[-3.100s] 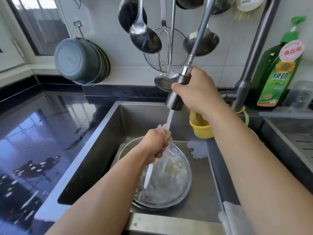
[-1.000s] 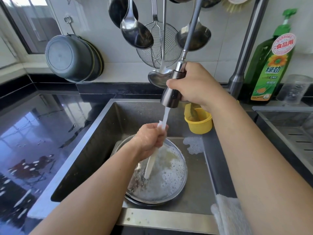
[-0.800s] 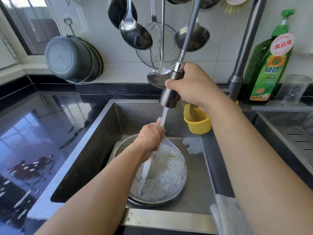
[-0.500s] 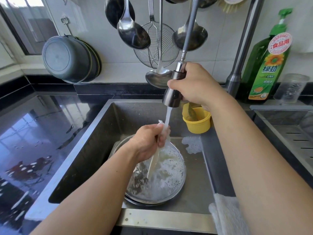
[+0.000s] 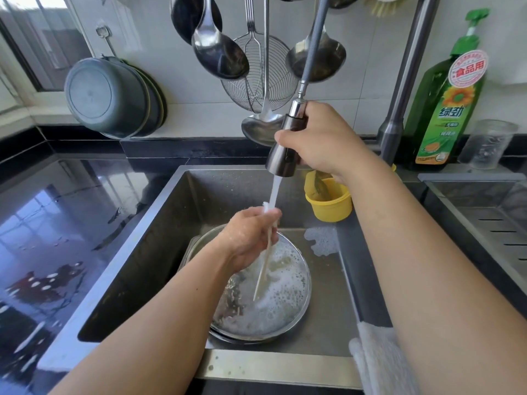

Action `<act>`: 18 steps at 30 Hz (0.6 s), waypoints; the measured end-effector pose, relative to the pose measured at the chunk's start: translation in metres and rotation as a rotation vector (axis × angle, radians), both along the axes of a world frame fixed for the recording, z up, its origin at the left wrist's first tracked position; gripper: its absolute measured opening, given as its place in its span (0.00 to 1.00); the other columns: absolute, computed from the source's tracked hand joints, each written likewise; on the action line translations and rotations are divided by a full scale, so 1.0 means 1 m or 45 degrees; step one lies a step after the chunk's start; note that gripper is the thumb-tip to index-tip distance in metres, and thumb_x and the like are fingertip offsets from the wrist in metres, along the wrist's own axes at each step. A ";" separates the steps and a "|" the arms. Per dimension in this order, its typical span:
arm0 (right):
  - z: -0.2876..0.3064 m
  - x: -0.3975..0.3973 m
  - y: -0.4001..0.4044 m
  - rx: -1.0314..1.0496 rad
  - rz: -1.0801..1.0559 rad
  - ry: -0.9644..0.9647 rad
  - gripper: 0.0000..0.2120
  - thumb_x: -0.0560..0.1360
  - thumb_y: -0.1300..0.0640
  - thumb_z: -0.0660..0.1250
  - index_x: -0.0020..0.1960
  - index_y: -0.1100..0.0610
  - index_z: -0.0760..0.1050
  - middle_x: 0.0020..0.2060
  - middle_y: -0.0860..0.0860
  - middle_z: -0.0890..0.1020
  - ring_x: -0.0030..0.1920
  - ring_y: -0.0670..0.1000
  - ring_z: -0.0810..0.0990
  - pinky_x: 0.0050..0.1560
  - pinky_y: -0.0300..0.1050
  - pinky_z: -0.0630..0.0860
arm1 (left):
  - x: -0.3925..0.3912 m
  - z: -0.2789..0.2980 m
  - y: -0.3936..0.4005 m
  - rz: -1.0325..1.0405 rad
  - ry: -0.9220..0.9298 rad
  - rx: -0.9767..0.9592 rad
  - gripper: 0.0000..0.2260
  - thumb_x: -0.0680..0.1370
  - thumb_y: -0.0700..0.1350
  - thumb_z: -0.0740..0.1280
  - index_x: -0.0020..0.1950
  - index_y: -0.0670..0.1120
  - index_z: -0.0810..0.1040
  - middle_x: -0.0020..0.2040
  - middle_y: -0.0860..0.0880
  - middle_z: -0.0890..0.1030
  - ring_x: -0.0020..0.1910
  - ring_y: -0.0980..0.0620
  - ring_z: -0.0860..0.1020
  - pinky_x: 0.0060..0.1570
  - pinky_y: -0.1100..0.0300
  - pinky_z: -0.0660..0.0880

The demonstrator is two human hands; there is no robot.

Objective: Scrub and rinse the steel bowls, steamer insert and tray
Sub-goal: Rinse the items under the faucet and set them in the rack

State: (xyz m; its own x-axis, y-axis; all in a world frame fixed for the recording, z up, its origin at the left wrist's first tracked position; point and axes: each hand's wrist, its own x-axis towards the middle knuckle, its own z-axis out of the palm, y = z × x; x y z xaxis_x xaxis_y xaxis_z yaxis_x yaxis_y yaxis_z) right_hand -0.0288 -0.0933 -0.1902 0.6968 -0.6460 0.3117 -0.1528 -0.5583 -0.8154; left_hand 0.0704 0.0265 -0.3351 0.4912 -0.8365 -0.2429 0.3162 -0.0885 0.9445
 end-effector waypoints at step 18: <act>-0.001 0.003 0.006 0.007 0.007 -0.047 0.10 0.73 0.52 0.72 0.51 0.51 0.75 0.46 0.50 0.81 0.49 0.53 0.82 0.52 0.57 0.83 | -0.003 0.010 0.001 0.038 0.003 -0.241 0.17 0.83 0.29 0.55 0.38 0.43 0.71 0.35 0.46 0.69 0.32 0.53 0.67 0.37 0.59 0.70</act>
State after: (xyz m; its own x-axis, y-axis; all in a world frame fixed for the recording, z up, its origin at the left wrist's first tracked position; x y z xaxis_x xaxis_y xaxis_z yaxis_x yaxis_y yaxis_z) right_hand -0.0257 -0.0874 -0.1909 0.6885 -0.6440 0.3336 -0.1198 -0.5547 -0.8234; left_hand 0.0670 0.0275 -0.3253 0.5163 -0.8523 -0.0838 0.3181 0.1000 0.9428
